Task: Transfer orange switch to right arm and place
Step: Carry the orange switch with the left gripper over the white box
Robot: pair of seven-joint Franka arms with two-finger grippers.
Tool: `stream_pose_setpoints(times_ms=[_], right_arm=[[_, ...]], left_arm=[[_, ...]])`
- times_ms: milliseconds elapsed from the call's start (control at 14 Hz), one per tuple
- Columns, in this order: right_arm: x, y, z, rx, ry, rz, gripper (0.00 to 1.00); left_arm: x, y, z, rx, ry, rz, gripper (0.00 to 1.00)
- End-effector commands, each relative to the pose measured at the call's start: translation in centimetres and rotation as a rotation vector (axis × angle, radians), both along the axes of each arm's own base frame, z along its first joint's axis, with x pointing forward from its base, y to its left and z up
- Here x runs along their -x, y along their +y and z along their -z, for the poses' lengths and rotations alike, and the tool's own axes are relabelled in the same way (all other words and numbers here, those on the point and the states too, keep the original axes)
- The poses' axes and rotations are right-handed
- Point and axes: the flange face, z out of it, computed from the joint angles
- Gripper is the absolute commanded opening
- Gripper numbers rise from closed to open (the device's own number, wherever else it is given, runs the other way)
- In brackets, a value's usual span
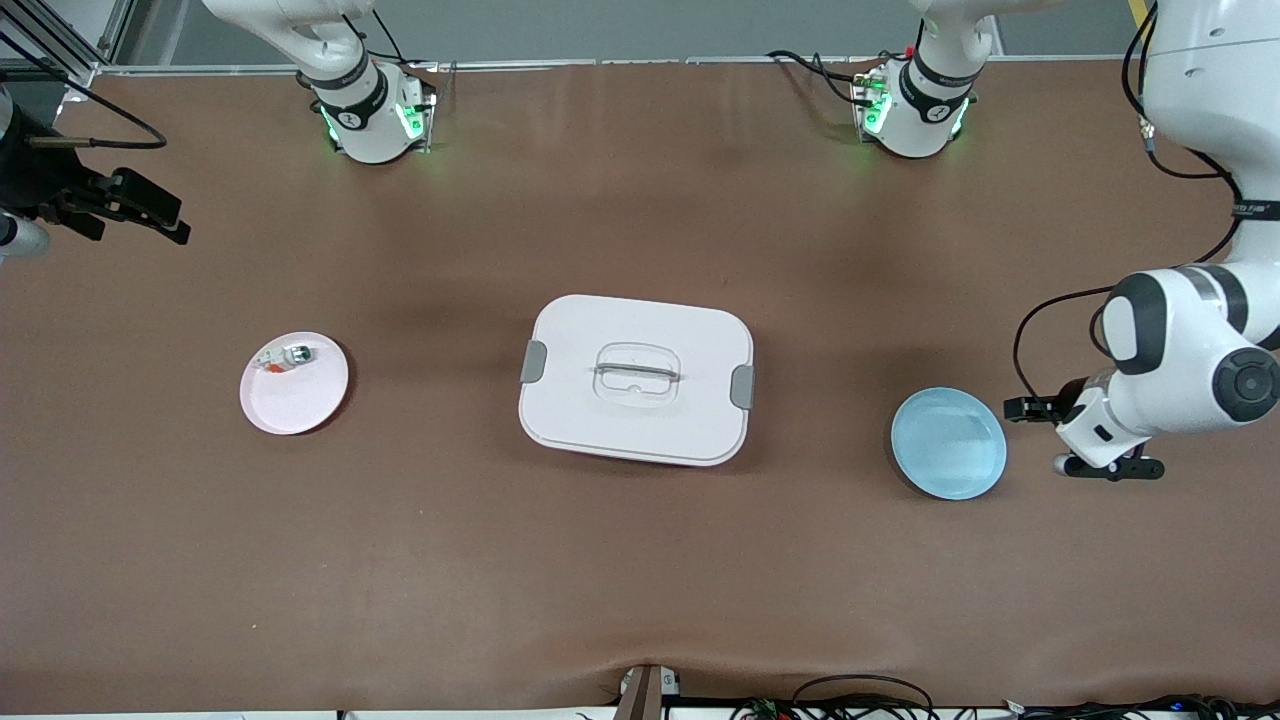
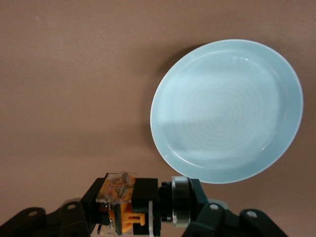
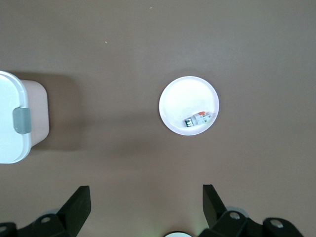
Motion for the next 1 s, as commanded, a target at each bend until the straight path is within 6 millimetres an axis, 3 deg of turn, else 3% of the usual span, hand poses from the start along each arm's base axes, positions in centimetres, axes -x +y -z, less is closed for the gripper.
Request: stream_pose_setpoints(times_ms=[0, 287, 501, 931], right_arm=[[0.5, 0.1, -0.6, -0.039, -0.013, 0.000, 1.00], [0.4, 0.5, -0.6, -0.037, -0.022, -0.027, 1.00], [0.4, 0.5, -0.9, -0.006, -0.033, -0.035, 1.00], [0.5, 0.2, -1.2, 0.011, -0.049, -0.035, 1.00]], left_arm=[[0.1, -1.0, -4.0, -0.006, 0.005, 0.000, 0.00], [-0.3, -3.0, -10.0, 0.005, 0.020, -0.036, 0.00], [-0.4, -6.3, -14.5, 0.011, 0.056, -0.068, 0.00], [1.9, -17.5, -20.7, 0.084, 0.060, -0.204, 0.00]])
